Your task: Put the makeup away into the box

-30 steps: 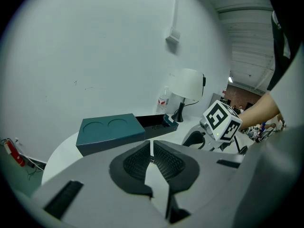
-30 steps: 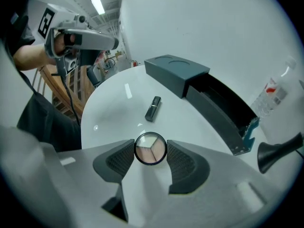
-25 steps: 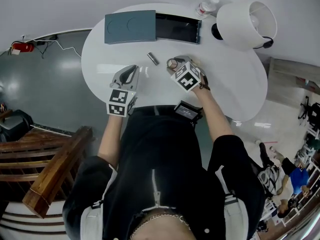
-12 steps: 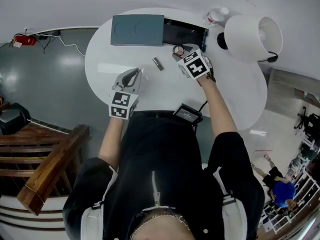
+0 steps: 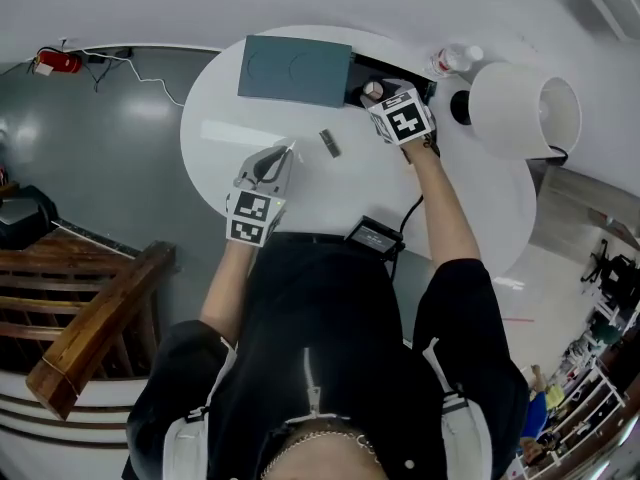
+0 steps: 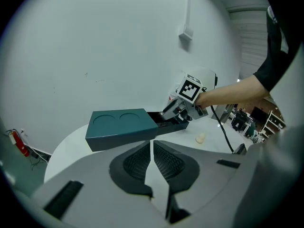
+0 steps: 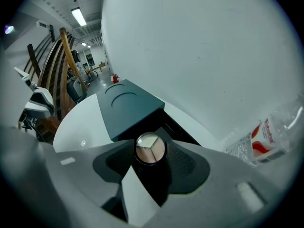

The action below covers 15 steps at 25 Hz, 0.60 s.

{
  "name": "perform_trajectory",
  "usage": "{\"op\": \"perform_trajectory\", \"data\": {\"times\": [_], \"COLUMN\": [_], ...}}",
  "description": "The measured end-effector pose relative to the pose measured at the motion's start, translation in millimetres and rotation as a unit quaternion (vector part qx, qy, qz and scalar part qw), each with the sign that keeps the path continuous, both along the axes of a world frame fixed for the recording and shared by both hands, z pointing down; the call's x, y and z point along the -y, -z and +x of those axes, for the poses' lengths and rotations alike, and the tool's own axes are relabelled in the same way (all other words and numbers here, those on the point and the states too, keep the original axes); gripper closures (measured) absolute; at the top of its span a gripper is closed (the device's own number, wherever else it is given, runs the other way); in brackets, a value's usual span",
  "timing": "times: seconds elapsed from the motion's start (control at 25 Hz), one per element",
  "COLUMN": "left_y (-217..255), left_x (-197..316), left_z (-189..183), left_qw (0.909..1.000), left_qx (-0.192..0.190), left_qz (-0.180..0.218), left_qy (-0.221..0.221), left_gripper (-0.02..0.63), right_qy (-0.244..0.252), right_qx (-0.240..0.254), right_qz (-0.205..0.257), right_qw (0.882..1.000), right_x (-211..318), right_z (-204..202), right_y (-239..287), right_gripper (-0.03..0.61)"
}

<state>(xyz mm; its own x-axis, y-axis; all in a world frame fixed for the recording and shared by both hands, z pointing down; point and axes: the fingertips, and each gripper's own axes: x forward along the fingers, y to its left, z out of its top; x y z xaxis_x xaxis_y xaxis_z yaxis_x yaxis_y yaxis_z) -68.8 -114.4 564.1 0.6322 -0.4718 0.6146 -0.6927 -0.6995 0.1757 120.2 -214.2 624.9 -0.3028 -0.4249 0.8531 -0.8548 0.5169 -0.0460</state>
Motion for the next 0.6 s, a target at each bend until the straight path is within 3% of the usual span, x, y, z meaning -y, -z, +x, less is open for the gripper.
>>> {"op": "perform_trajectory", "data": {"times": [0.6], "left_y": [-13], "left_x": [15], "left_z": [-25], "left_qw": [0.9993], "left_qx": [0.022], "left_qz": [-0.016], "left_qy": [0.024], "left_gripper": [0.598], "right_qy": [0.017], "right_qx": [-0.03], "right_qz": [-0.07], "right_qw": [0.997], "right_x": [31], "right_z": [-10], "right_y": [-56], "right_gripper": [0.37]}}
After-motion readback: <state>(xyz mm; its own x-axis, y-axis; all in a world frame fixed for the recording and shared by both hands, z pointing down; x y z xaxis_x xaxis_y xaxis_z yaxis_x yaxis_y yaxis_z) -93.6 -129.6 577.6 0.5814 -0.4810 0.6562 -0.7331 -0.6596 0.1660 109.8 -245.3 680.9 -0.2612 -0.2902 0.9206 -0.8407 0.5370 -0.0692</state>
